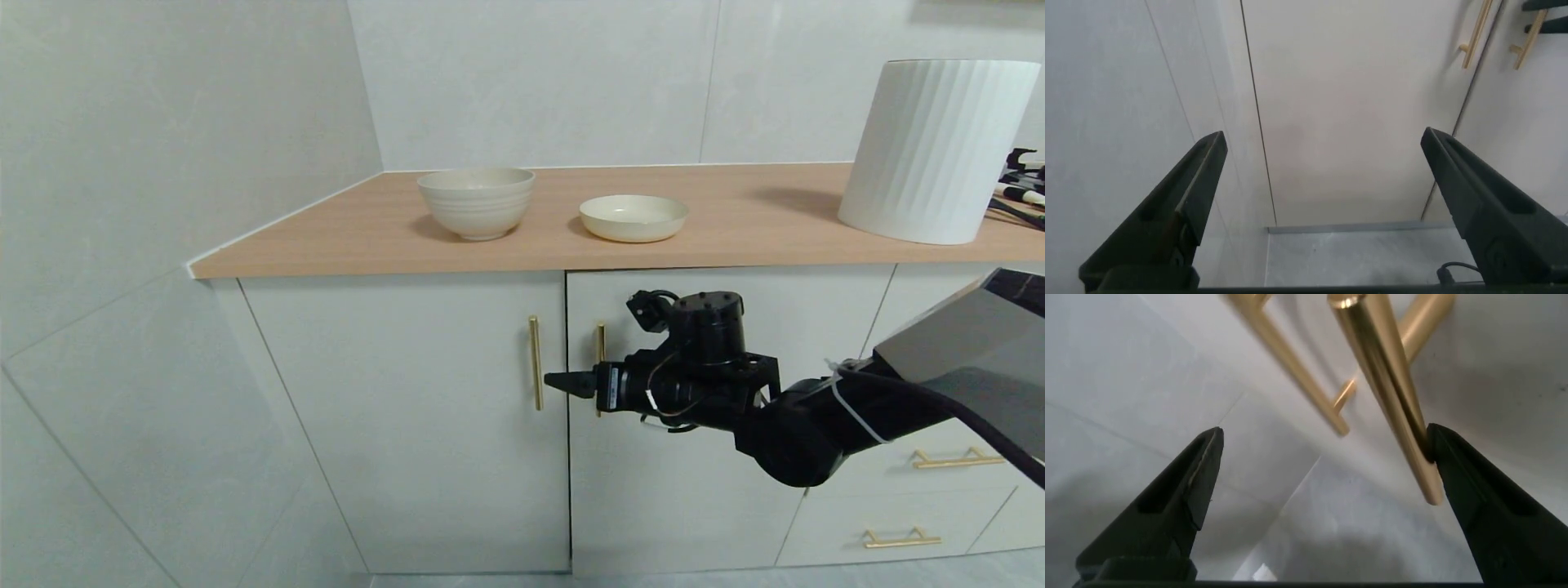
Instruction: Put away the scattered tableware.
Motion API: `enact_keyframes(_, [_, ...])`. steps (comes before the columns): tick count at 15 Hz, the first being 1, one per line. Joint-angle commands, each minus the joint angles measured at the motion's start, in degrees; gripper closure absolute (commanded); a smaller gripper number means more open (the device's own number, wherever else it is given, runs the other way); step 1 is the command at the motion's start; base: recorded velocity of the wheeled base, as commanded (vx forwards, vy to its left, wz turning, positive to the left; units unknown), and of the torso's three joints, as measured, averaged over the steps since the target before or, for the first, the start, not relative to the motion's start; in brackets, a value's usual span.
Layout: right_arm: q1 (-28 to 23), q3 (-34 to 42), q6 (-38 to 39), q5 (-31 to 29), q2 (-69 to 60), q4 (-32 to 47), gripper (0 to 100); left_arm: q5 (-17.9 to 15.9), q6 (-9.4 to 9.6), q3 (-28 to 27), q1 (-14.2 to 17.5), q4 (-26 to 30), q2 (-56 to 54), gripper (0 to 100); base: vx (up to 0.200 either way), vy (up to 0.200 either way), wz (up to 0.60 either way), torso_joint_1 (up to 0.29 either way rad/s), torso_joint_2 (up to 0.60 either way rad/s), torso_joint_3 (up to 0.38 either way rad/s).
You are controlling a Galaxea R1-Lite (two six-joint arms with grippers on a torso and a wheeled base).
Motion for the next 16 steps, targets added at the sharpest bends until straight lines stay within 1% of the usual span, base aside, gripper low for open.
enact_keyframes(1, [0.9,2.3,0.1,0.5,-3.3,0.0,0,0.0,0.02,0.0,0.0,0.0,0.0,0,0.0,0.0,0.0,0.0,0.0,0.0])
enact_keyframes(4, [2.0,8.2,0.1,1.5,-8.8,0.0,0,0.0,0.02,0.0,0.0,0.0,0.0,0,0.0,0.0,0.0,0.0,0.0,0.0])
enact_keyframes(8, [5.0,17.1,0.1,3.7,-15.0,-0.5,0,0.0,0.02,0.0,0.0,0.0,0.0,0,0.0,0.0,0.0,0.0,0.0,0.0])
enact_keyframes(11, [5.5,23.7,0.0,3.7,-19.0,-5.6,0,0.0,0.02,0.0,0.0,0.0,0.0,0,0.0,0.0,0.0,0.0,0.0,0.0])
enact_keyframes(12, [6.2,25.6,0.1,3.7,-20.4,-6.1,0,0.0,0.02,0.0,0.0,0.0,0.0,0,0.0,0.0,0.0,0.0,0.0,0.0])
enact_keyframes(16, [6.7,28.8,0.0,3.7,-22.4,-6.3,0,0.0,0.11,0.0,0.0,0.0,0.0,0,0.0,0.0,0.0,0.0,0.0,0.0])
